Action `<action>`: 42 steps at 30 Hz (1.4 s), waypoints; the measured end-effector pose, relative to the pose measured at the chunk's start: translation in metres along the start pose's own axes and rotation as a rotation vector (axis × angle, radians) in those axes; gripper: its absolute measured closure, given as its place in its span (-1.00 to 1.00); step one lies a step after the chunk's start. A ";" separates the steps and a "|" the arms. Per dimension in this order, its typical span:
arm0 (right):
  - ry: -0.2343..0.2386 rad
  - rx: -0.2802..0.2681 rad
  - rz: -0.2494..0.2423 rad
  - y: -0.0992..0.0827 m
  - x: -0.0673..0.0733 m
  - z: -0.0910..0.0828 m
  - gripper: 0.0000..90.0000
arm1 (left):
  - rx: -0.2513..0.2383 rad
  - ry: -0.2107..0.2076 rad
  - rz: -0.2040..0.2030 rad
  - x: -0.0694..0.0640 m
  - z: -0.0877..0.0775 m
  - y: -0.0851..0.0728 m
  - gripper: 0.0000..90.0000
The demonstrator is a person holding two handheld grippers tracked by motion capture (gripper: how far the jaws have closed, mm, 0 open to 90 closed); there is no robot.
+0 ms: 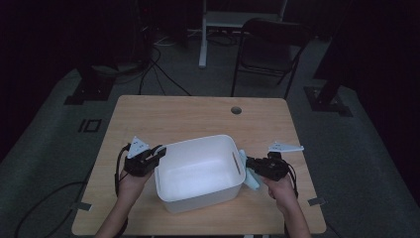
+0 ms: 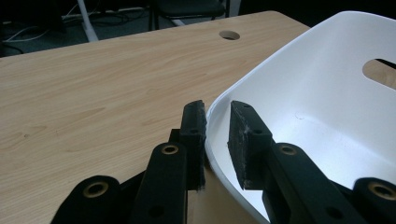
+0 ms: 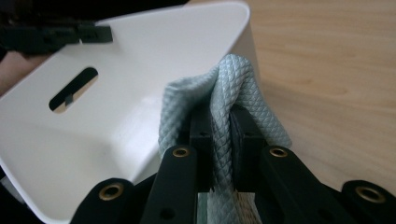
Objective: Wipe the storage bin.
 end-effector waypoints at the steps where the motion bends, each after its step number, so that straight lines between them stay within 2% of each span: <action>1: -0.001 -0.009 -0.001 0.002 0.000 -0.001 0.82 | 0.001 0.001 0.001 0.000 0.000 0.000 0.69; 5: 0.013 -0.023 0.006 0.002 0.000 0.000 0.82 | -0.002 0.005 -0.002 -0.001 0.000 0.000 0.69; 10: 0.052 0.006 0.042 -0.007 -0.005 0.007 0.82 | 0.005 0.001 0.005 0.000 0.000 0.000 0.69; 11: 0.052 0.006 0.042 -0.007 -0.005 0.007 0.82 | 0.005 0.001 0.005 0.000 0.000 0.000 0.69; 13: 0.035 0.018 0.012 -0.003 -0.004 0.004 0.82 | 0.007 -0.005 0.004 0.000 0.000 0.000 0.69; 16: 0.030 0.000 0.014 0.001 -0.005 0.001 0.82 | 0.009 -0.010 0.006 0.000 0.000 0.000 0.69; 17: 0.040 -0.013 0.012 0.004 -0.005 -0.001 0.82 | 0.008 -0.010 0.005 0.000 0.000 0.000 0.69; 21: 0.071 -0.003 0.028 0.001 -0.006 0.003 0.82 | 0.006 -0.010 0.003 -0.001 0.001 0.000 0.69; 23: 0.084 0.007 0.035 -0.002 -0.007 0.005 0.82 | 0.007 -0.008 0.004 -0.001 0.001 0.000 0.69; 24: 0.099 0.025 0.052 -0.009 -0.010 0.009 0.82 | 0.011 -0.012 0.007 -0.001 0.000 0.000 0.69; 31: 0.058 0.014 0.005 0.009 -0.011 0.004 0.82 | 0.009 -0.012 0.007 -0.002 0.001 0.000 0.69; 37: 0.074 0.057 0.040 -0.004 -0.016 0.017 0.82 | 0.008 -0.010 0.006 -0.002 0.001 0.000 0.69; 40: 0.067 0.056 0.029 -0.001 -0.017 0.015 0.82 | 0.011 -0.015 0.008 -0.002 0.001 0.000 0.69; 42: 0.065 0.029 0.027 0.006 -0.018 0.012 0.82 | 0.013 -0.020 0.012 -0.002 0.001 0.000 0.69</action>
Point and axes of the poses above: each handheld gripper's, and its own axes: z roughly forward along the jaws, y roughly out of its top, x roughly to its left, the point moved 5 cm from there along z, roughly forward along the jaws, and after that the axes turned 14 degrees about -z, right-handed, at the moved point
